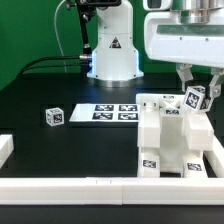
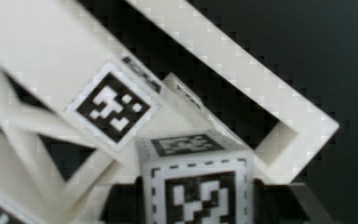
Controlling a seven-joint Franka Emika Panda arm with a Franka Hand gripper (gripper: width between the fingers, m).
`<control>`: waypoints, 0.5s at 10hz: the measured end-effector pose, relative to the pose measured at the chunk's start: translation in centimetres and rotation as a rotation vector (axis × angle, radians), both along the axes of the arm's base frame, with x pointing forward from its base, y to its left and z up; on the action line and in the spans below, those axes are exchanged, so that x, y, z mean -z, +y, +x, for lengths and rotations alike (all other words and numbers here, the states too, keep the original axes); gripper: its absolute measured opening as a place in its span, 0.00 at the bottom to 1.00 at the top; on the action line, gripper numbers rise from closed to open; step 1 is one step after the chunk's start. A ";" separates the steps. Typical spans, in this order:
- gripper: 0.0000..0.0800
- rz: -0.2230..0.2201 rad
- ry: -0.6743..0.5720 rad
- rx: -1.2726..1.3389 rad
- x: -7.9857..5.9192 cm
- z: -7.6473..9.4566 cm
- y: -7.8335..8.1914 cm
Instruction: Assemble chair
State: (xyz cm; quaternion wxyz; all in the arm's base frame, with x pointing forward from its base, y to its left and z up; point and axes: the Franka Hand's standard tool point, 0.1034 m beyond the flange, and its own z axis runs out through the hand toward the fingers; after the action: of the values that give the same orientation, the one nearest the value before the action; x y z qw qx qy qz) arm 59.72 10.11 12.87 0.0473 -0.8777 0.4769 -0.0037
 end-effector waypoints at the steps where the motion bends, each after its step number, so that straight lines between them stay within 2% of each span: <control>1: 0.35 0.032 -0.012 0.122 0.0 0.0 -0.2; 4: 0.35 0.095 -0.034 0.399 0.1 0.0 -0.5; 5: 0.35 0.102 -0.037 0.421 0.1 -0.1 -0.6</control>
Offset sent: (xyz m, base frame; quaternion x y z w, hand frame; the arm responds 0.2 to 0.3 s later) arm -0.0028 -0.0112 -0.0103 0.0851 0.0038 0.2701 0.9591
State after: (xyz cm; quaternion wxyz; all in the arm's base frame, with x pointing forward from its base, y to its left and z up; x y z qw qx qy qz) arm 59.64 9.52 12.78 0.0987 -0.7549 0.6483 -0.0057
